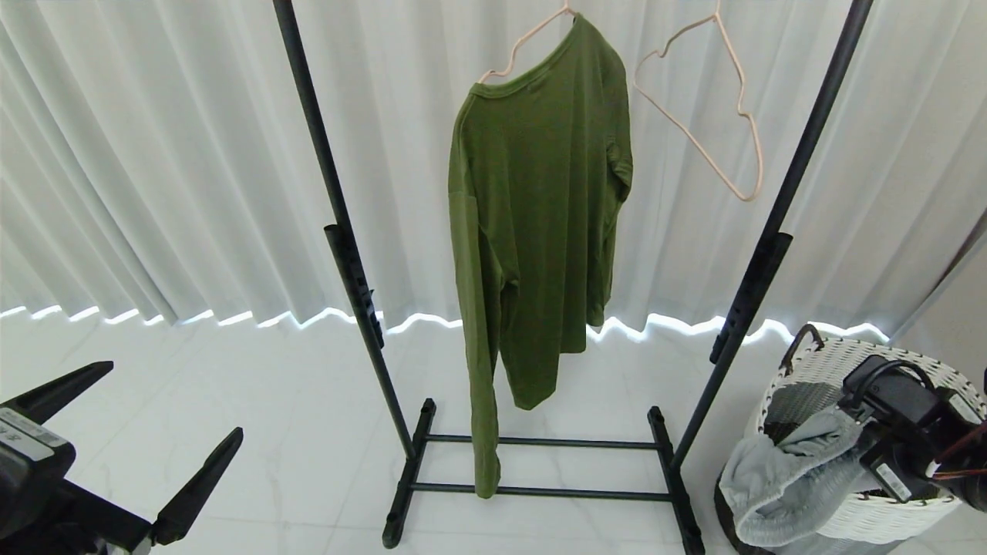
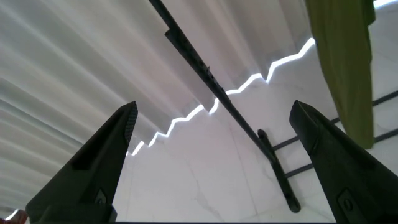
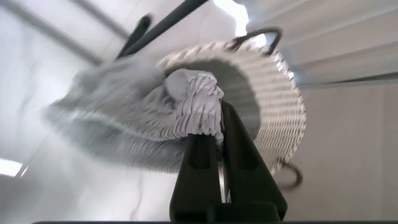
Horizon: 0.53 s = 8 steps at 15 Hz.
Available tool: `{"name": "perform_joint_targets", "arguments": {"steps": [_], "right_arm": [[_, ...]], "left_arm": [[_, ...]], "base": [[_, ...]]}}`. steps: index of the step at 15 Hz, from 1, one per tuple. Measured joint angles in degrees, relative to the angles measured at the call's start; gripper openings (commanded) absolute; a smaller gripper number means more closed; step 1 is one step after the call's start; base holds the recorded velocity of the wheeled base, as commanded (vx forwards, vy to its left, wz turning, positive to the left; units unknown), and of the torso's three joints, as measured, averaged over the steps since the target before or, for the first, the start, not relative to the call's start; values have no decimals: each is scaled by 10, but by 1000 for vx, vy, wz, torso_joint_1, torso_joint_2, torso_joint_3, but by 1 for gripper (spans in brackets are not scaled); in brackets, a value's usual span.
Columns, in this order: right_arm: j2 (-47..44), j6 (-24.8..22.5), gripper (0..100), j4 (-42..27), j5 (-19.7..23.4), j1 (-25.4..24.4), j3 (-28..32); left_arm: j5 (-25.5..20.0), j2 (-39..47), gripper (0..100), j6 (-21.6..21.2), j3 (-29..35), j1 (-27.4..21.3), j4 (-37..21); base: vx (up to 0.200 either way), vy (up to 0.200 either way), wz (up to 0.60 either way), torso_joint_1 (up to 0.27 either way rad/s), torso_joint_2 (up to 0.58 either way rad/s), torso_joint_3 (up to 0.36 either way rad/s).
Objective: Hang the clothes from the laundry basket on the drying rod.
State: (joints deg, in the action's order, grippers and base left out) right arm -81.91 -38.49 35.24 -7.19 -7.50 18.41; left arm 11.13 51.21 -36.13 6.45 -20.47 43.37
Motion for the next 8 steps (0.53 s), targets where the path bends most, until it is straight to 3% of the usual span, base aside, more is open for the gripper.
{"name": "perform_joint_targets", "arguments": {"steps": [1,4,8], "right_arm": [[28,0,0,-59,0,-10,27],[88,9,0,-181,0,-65,119],[100,42,0,-231,0,-182,230]], "left_arm": [[-1,0,100,1,2,0,0],[-50,4,100,3,3,-2,0],[-173,50,100,63,12,-3,0]], "base": [[-200,0,0,2,2,2],[0,0,0,0,0,0],[0,0,0,0,0,0]]}}
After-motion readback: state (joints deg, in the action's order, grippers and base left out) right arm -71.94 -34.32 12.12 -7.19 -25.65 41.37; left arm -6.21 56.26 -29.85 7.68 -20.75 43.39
